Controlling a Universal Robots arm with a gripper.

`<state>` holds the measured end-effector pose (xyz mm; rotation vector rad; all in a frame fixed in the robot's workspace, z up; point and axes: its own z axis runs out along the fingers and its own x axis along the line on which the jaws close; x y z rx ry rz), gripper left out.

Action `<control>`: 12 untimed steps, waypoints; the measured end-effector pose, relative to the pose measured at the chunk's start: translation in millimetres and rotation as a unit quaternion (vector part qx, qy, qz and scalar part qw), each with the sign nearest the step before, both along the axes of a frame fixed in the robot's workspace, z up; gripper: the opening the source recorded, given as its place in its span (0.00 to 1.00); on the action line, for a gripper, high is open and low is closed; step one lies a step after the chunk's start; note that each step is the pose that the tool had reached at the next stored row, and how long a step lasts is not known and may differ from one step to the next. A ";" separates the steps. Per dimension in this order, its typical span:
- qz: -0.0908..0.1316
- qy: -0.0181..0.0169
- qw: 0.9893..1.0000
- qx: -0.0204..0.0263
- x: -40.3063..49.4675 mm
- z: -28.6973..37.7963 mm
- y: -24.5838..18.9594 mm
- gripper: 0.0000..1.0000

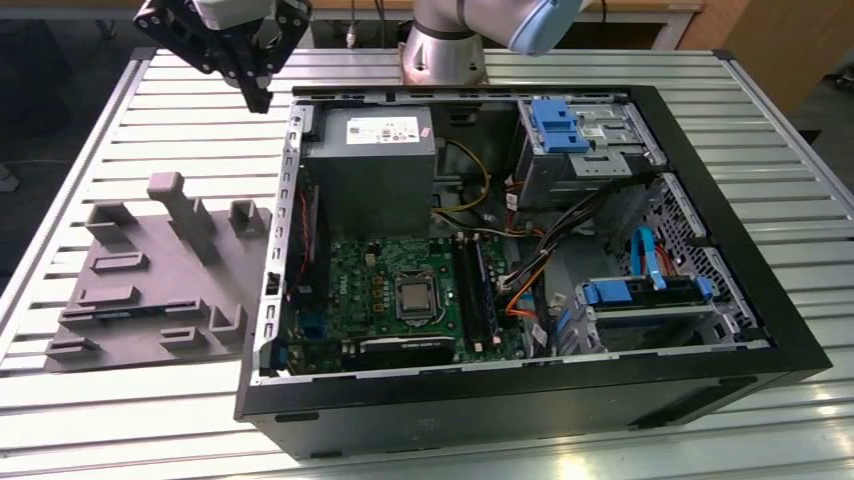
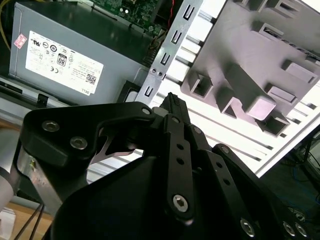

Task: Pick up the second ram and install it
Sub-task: 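Reach for the second ram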

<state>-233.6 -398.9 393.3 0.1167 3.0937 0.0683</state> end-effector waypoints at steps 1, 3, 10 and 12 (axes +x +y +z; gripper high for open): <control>0.000 0.000 1.000 0.000 -0.8 0.0 0.0 0.11; 0.000 0.000 1.000 0.000 -2.4 0.0 0.0 0.11; 0.000 -0.001 1.000 0.000 -7.1 0.0 0.0 0.11; 0.000 -0.001 1.000 0.000 -8.3 0.0 0.0 0.11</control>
